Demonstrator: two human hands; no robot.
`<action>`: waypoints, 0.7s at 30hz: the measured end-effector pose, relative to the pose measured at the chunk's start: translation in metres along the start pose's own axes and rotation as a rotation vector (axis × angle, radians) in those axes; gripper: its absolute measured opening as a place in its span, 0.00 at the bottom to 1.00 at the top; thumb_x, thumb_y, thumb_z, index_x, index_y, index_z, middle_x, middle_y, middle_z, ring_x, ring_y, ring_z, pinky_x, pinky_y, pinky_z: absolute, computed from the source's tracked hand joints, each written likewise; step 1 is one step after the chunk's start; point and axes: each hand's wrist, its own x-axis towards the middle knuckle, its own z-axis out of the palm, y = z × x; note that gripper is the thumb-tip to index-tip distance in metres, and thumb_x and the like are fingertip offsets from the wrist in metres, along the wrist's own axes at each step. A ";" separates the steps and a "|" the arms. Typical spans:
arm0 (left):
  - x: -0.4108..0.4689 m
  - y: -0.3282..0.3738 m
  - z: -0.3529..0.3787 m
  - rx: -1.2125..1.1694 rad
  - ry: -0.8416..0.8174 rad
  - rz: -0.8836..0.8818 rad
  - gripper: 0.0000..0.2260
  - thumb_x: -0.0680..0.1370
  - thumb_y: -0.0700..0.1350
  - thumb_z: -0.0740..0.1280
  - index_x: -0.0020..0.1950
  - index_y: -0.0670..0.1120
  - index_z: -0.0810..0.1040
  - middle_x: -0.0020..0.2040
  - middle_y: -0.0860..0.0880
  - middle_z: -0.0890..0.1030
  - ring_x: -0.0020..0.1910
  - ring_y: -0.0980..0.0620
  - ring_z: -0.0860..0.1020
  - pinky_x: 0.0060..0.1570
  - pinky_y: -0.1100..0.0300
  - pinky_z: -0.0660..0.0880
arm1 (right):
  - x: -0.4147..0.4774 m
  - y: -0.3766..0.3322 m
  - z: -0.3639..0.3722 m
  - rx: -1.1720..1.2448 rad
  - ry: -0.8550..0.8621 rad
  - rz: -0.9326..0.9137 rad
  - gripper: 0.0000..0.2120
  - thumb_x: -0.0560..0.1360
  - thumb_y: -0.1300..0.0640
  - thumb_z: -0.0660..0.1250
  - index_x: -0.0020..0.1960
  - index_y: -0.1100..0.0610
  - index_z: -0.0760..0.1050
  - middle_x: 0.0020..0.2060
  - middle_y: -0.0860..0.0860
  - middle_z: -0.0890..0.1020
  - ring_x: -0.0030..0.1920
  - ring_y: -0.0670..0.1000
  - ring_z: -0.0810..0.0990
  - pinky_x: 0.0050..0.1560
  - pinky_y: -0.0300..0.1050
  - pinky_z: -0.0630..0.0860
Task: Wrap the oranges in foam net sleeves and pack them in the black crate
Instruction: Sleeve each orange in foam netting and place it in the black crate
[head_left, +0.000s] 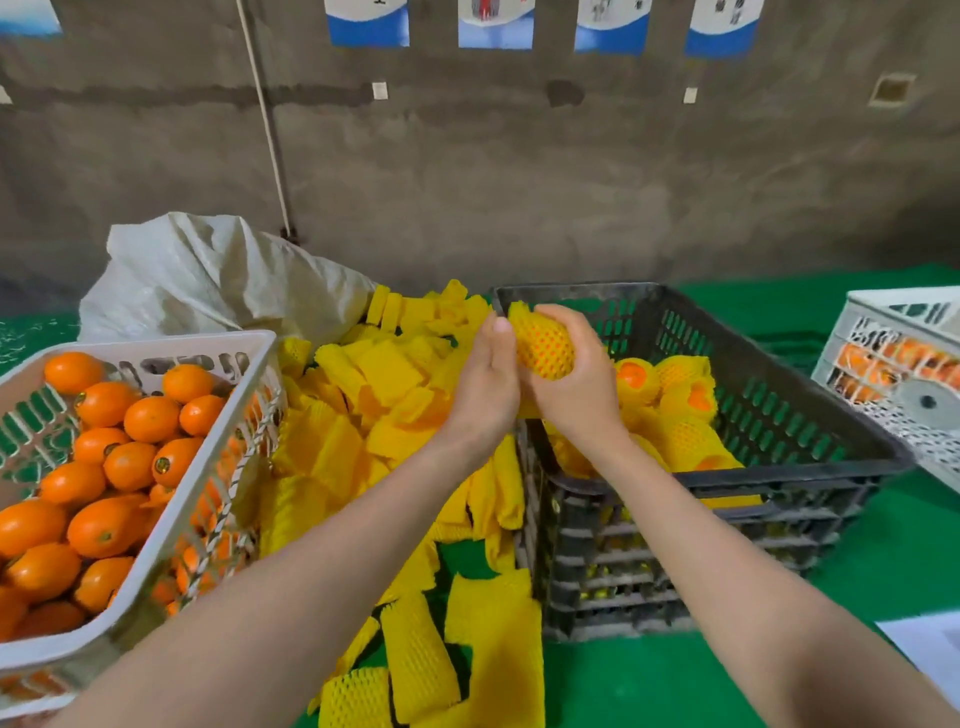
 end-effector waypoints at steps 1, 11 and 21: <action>0.003 -0.004 0.012 0.083 0.036 0.006 0.18 0.84 0.46 0.51 0.72 0.42 0.65 0.69 0.50 0.69 0.69 0.58 0.65 0.66 0.64 0.59 | 0.009 0.008 -0.010 -0.024 0.032 0.038 0.28 0.65 0.56 0.75 0.63 0.52 0.70 0.58 0.51 0.76 0.59 0.52 0.74 0.60 0.47 0.71; 0.024 -0.049 0.069 1.231 -0.583 0.262 0.20 0.77 0.40 0.61 0.69 0.45 0.66 0.52 0.41 0.78 0.46 0.40 0.76 0.30 0.55 0.65 | 0.109 0.109 -0.062 -0.492 -0.048 0.469 0.27 0.65 0.52 0.74 0.59 0.53 0.65 0.60 0.56 0.64 0.53 0.62 0.75 0.51 0.48 0.70; 0.028 -0.057 0.064 1.064 -0.496 0.223 0.16 0.78 0.47 0.64 0.65 0.48 0.73 0.50 0.44 0.82 0.51 0.43 0.78 0.43 0.54 0.74 | 0.131 0.183 -0.024 -0.687 -0.278 0.444 0.31 0.76 0.50 0.65 0.74 0.50 0.54 0.73 0.59 0.53 0.68 0.69 0.63 0.65 0.58 0.65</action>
